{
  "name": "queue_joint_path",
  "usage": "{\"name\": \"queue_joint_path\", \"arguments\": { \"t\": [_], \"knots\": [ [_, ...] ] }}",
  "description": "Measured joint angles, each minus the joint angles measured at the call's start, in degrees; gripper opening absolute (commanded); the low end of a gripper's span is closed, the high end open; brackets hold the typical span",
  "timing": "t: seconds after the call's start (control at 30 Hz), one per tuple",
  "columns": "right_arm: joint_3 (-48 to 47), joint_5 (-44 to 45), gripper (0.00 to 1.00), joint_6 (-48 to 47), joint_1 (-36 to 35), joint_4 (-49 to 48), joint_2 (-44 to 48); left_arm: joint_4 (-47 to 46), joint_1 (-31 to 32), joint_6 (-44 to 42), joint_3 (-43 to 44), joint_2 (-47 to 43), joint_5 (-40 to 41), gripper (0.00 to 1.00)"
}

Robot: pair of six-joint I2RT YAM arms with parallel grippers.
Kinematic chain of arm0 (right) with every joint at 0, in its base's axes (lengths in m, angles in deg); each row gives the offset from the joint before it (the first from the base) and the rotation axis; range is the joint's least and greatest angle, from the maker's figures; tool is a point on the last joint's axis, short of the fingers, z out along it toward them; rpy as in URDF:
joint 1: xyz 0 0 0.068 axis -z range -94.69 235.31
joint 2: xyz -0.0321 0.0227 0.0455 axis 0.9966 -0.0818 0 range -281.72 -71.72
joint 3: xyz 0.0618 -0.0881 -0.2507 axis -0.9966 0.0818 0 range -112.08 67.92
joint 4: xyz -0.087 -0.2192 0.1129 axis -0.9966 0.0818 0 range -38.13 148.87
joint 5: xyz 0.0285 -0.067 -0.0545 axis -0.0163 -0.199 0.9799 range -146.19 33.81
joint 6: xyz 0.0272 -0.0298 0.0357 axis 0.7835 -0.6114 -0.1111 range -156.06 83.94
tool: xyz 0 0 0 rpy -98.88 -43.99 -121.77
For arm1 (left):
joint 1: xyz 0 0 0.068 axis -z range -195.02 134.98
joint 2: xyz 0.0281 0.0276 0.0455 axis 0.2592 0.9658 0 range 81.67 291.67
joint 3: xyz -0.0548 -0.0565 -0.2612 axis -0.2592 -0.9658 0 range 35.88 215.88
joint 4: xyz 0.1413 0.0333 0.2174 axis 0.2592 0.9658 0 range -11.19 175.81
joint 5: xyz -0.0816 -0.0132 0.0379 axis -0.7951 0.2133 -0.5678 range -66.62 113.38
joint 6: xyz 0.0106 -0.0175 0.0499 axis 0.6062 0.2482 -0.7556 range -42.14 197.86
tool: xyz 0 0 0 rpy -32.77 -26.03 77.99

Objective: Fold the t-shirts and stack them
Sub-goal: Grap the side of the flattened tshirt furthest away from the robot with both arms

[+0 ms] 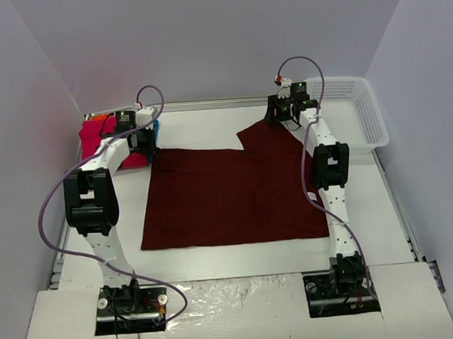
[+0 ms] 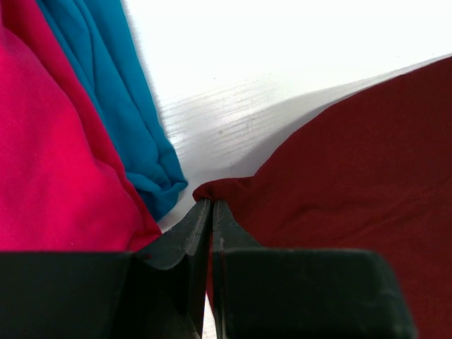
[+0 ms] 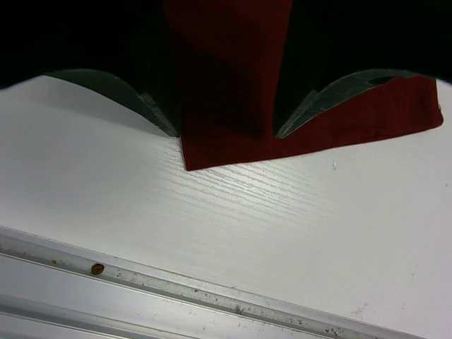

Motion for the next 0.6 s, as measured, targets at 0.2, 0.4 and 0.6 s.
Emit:
{"name": "queue_joint_path", "arguments": {
  "t": [0.2, 0.4, 0.6],
  "knots": [
    [0.02, -0.59, 0.37, 0.17, 0.42, 0.46, 0.00, 0.02, 0.00, 0.00, -0.04, 0.00, -0.37, 0.02],
    [0.02, -0.76, 0.31, 0.26, 0.68, 0.39, -0.24, 0.00, 0.00, -0.02, -0.04, 0.02, -0.44, 0.02],
    [0.00, -0.72, 0.17, 0.33, 0.74, 0.00, -0.50, 0.02, 0.00, -0.02, -0.07, 0.09, -0.81, 0.02]
  ]
}}
